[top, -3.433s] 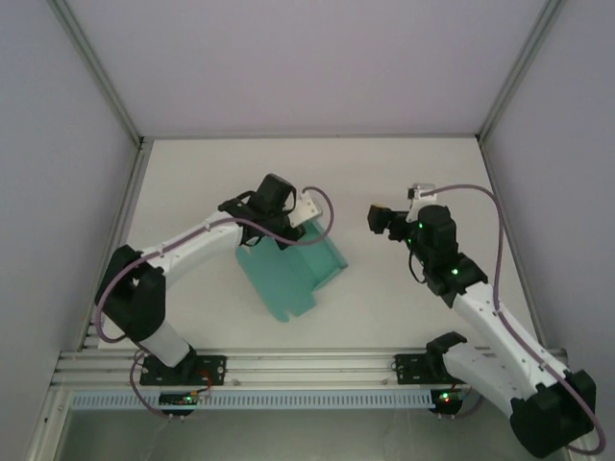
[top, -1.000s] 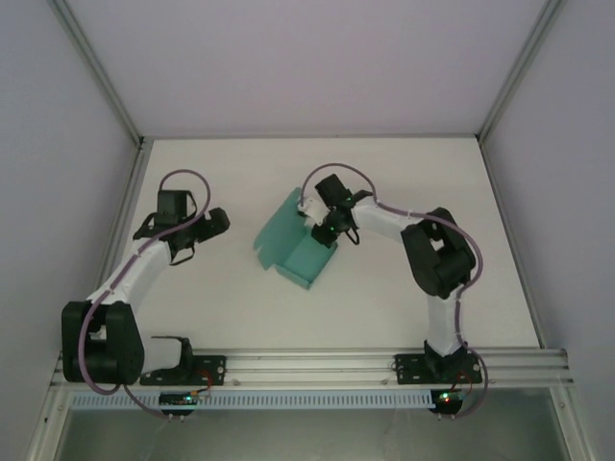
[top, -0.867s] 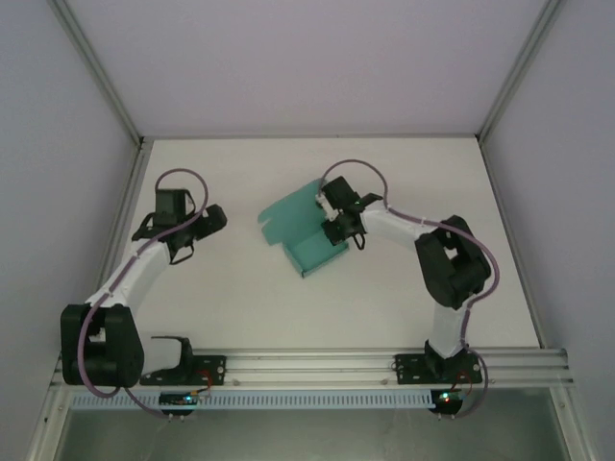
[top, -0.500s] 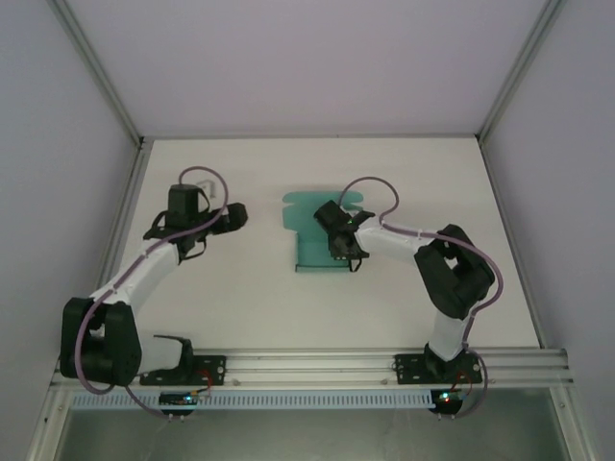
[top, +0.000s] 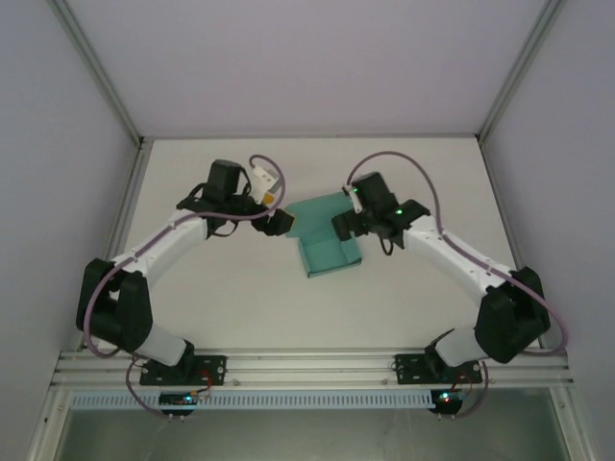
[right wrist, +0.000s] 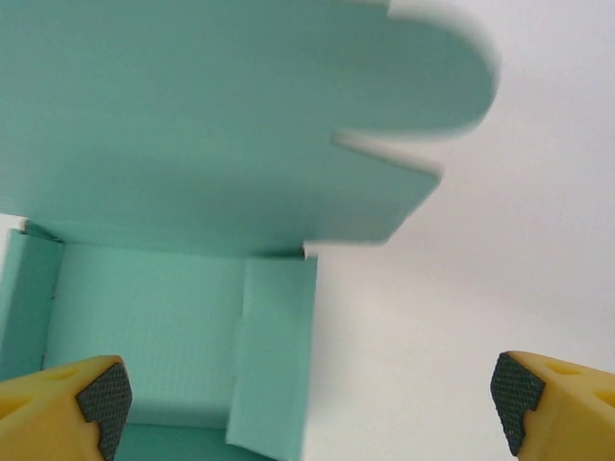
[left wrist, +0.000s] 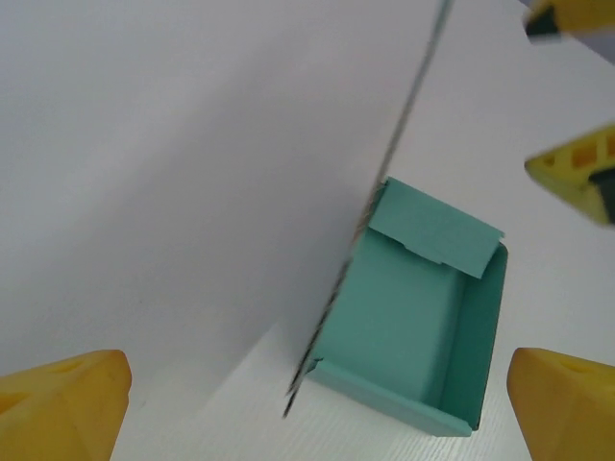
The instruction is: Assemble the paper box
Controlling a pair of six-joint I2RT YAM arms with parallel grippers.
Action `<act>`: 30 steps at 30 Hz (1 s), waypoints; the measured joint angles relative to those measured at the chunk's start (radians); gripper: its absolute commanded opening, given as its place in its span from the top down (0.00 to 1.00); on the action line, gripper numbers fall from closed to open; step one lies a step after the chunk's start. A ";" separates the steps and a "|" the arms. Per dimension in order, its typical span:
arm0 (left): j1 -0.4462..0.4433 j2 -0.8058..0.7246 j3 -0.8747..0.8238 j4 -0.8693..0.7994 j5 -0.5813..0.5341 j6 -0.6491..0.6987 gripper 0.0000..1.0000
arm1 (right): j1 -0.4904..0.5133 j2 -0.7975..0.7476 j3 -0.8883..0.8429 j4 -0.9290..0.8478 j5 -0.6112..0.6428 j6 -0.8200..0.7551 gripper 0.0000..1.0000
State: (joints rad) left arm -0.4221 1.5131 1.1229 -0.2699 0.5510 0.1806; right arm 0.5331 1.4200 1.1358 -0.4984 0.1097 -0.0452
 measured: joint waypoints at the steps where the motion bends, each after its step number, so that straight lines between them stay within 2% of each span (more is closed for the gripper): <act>1: -0.010 0.022 0.023 -0.024 0.000 0.027 0.00 | -0.037 -0.002 0.006 0.008 -0.058 -0.080 0.01; 5: -0.021 0.112 0.095 -0.120 -0.011 0.097 0.00 | -0.160 0.087 0.119 -0.029 -0.251 -0.322 0.01; 8: -0.021 0.137 0.101 -0.161 -0.036 0.111 0.00 | -0.201 0.203 0.265 -0.102 -0.294 -0.403 0.03; 12: -0.021 0.108 0.052 -0.119 -0.047 0.095 0.00 | -0.204 0.232 0.269 -0.137 -0.303 -0.291 0.13; 17: -0.023 0.031 -0.071 -0.056 -0.054 0.041 0.00 | -0.172 0.170 0.055 -0.117 -0.290 -0.079 0.19; 20: -0.023 0.008 -0.123 -0.013 -0.070 0.008 0.00 | -0.126 0.169 -0.042 -0.097 -0.271 0.009 0.33; 22: -0.023 0.000 -0.153 0.011 -0.085 -0.016 0.00 | -0.103 0.180 -0.073 -0.074 -0.252 0.053 0.46; 25: -0.023 -0.001 -0.177 0.026 -0.105 -0.037 0.00 | -0.098 0.217 -0.078 -0.027 -0.218 0.099 0.54; 30: -0.023 -0.001 -0.180 0.050 -0.118 -0.052 0.00 | -0.087 0.273 -0.078 0.038 -0.191 0.129 0.56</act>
State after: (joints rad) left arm -0.4454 1.5120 0.9432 -0.2199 0.4328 0.1287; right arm 0.4458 1.6928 1.0580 -0.4606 -0.0814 0.0834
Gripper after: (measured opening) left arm 0.996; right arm 0.449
